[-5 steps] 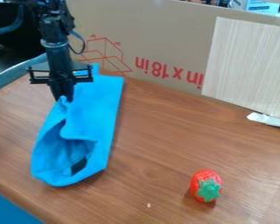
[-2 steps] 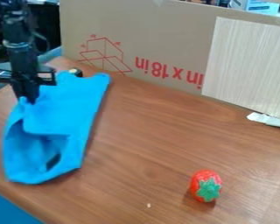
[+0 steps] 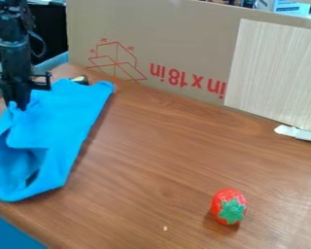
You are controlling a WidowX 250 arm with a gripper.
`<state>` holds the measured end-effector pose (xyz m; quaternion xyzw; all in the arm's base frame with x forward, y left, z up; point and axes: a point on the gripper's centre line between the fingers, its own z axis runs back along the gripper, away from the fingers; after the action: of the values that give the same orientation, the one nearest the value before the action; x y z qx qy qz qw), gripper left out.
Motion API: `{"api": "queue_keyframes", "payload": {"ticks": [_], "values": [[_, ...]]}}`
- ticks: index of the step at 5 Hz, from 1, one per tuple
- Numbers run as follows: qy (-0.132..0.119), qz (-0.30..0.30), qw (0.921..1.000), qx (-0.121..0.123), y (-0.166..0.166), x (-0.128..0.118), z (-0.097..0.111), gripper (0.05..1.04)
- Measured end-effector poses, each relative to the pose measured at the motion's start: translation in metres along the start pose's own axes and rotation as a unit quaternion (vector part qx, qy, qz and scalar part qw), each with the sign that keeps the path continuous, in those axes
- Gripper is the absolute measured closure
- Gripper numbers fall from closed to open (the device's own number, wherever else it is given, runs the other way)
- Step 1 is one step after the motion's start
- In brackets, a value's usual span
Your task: Move the cloth from right to left
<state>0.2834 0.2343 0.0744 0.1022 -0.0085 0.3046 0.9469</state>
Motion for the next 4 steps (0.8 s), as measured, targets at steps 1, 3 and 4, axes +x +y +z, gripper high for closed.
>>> {"api": "queue_keyframes", "payload": {"ticks": [1, 3, 4], "values": [[0.027, 0.031, 0.9984, 0.039, 0.013, 0.010, -0.007, 0.947], [0.006, 0.112, 0.9843, 0.137, 0.034, 0.014, -0.008, 0.406], [0.005, 0.134, 0.9818, 0.134, 0.031, 0.006, -0.015, 0.164]]}}
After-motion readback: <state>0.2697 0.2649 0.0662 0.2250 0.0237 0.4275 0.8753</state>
